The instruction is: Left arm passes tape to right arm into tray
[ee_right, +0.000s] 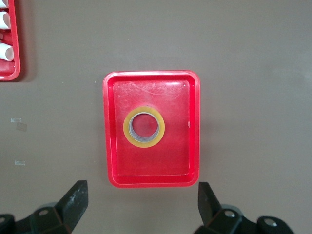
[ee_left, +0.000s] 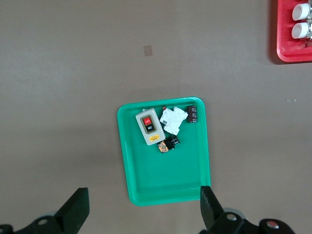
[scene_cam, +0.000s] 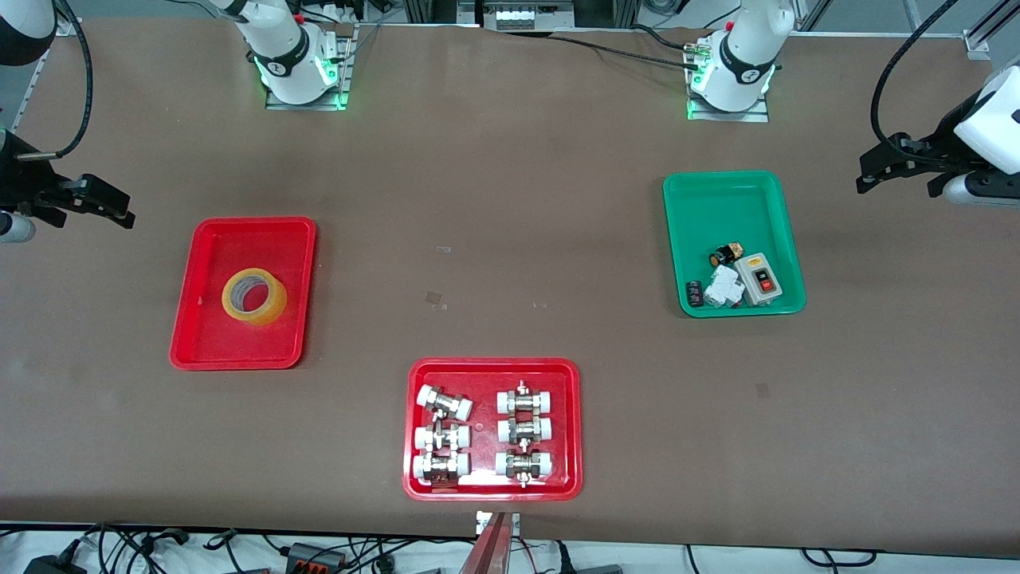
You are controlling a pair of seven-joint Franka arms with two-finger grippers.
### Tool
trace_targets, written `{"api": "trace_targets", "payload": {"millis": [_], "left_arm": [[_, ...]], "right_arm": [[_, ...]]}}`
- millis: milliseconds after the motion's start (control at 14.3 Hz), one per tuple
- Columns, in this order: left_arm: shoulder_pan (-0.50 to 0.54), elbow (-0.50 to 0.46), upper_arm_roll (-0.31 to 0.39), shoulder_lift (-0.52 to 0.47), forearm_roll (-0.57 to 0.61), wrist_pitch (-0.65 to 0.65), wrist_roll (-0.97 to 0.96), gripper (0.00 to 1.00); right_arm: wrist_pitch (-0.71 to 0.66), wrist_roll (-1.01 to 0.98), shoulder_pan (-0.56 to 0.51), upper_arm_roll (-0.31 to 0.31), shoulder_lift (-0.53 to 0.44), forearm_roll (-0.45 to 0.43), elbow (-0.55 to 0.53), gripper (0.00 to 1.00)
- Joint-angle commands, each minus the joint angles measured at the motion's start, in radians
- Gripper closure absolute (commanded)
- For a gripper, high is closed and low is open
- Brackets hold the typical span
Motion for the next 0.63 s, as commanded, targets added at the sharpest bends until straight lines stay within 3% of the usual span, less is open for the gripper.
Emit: {"api": "trace_targets", "payload": {"millis": [0, 560], "left_arm": [[0.004, 0.031, -0.004, 0.013, 0.009, -0.018, 0.017, 0.0], [0.004, 0.031, -0.003, 0.013, 0.011, -0.018, 0.021, 0.0]], "right_arm": [[0.009, 0.003, -0.006, 0.006, -0.028, 0.005, -0.029, 0.0], [-0.014, 0.0, -0.006, 0.007, -0.04, 0.005, -0.032, 0.0]]}}
